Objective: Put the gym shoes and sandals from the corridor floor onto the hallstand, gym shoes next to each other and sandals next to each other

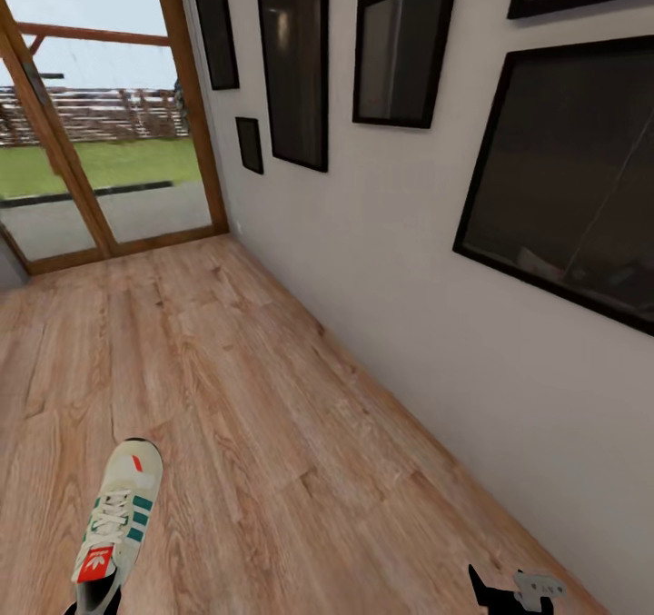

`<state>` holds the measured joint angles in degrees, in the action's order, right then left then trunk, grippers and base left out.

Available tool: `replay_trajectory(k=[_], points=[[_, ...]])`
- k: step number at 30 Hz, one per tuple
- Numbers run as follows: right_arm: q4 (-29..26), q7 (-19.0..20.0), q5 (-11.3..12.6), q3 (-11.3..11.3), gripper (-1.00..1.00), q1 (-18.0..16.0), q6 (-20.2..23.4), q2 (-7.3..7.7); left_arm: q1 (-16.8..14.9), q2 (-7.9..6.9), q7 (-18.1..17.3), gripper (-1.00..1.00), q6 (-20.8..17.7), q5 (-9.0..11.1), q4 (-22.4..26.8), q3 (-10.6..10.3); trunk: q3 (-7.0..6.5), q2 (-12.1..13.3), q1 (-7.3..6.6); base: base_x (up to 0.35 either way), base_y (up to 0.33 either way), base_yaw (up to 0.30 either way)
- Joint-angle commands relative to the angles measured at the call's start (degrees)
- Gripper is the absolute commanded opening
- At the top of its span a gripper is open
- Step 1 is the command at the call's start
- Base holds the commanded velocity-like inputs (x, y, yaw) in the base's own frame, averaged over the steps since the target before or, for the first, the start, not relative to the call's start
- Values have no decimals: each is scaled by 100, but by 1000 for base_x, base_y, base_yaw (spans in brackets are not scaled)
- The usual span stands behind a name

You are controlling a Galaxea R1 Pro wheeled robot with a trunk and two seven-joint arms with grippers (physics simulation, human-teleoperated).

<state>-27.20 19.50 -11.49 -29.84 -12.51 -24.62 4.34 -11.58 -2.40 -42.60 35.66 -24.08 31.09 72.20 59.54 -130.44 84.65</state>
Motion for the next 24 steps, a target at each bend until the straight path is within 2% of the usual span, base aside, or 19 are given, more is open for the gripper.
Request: replay_trajectory(k=[1,8,24], points=[[4,37,-55,-49,100,-5,-25,-4,-11,2,-47,-100,16,-35,4,48,10,-2,2,319,-161,244],[4,37,-55,-49,100,-5,-25,-4,-11,-5,-47,-100,12,-21,4,55,47,-2,2,326,-108,244],[4,37,-55,-49,100,-5,-25,-4,-11,-6,-47,-100,20,-2,3,57,132,-2,2,340,-5,244]])
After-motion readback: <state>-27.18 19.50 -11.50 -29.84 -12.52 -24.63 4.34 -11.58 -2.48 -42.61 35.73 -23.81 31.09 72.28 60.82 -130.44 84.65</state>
